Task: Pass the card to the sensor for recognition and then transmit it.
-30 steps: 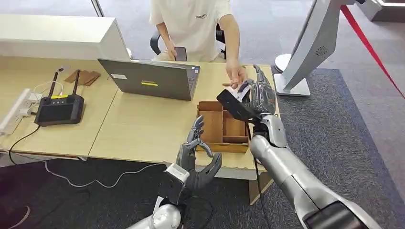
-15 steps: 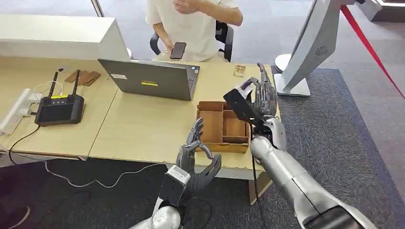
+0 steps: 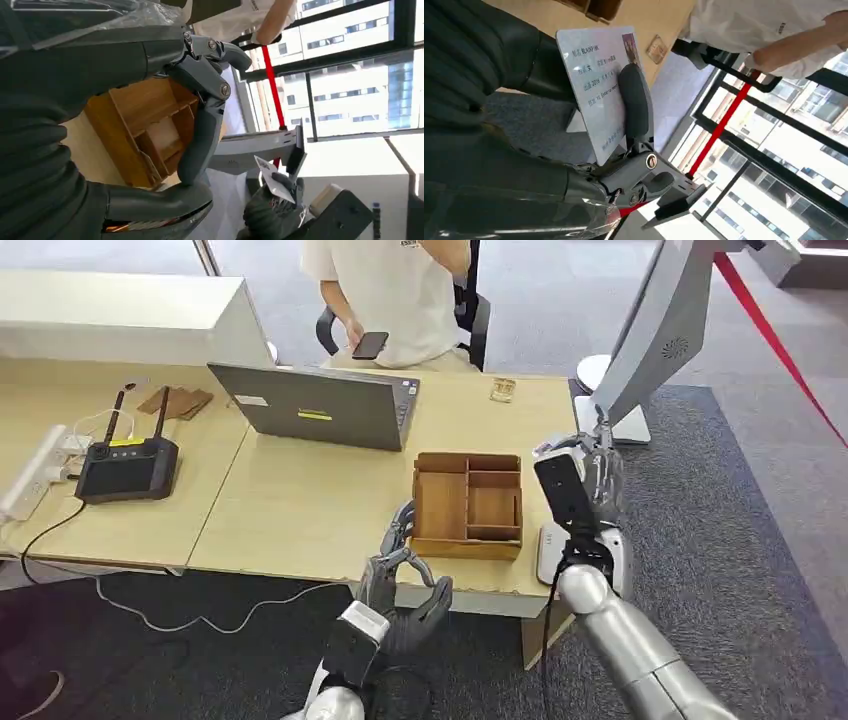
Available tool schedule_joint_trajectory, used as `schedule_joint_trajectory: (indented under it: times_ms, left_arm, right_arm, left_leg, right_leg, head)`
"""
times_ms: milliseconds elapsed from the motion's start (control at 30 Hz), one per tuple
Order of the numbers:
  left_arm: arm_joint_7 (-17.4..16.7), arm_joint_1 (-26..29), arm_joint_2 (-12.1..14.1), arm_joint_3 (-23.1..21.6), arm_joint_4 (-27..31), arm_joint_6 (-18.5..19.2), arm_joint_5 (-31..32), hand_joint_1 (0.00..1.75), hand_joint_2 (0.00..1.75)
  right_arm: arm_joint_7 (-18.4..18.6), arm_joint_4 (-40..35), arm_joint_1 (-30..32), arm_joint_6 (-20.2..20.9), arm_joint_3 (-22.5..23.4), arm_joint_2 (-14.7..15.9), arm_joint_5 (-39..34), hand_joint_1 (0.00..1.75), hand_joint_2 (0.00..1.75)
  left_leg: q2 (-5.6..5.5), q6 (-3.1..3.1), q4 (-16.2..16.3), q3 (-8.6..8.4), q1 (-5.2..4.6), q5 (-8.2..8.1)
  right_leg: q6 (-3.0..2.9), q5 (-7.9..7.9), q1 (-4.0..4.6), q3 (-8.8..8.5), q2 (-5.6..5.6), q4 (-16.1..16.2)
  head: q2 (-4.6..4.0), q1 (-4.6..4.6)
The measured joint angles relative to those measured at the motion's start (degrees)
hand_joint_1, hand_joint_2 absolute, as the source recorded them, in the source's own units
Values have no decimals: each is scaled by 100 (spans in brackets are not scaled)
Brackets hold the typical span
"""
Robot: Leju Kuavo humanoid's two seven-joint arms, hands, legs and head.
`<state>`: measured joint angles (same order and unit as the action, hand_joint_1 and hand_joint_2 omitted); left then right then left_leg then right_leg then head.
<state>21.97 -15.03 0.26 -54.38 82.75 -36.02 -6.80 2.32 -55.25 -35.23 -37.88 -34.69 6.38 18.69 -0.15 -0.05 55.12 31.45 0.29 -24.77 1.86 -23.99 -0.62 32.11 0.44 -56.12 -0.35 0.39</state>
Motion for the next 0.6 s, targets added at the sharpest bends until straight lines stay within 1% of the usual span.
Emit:
schedule_joint_trajectory:
  times_ms: [167,300,367,600]
  left_arm:
    - [-109,148,50,114,127,-7,223,0,175]
    - [-194,211,85,190,221,-7,319,0,175]
    - [-240,232,87,240,258,-7,346,0,175]
    - [-254,238,90,295,315,-7,302,0,175]
  right_arm:
    - [-44,-162,376,0,322,291,-123,175,175]
    - [-44,-245,584,9,531,424,-64,175,175]
    - [-41,-252,619,35,593,444,72,175,175]
    - [166,-153,620,105,625,468,568,175,175]
  left_leg:
    - [-1,0,0,1,0,-1]
    - [-2,0,0,3,0,-1]
    - [-1,0,-1,3,0,-1]
    - [-2,0,-1,3,1,0]
  right_leg:
    - [0,0,0,1,2,0]
    - [0,0,0,3,2,-1]
    - [0,0,0,3,2,-1]
    - [-1,0,1,3,2,-4]
  head:
    - [0,0]
    - [0,-2]
    - [0,-2]
    - [0,0]
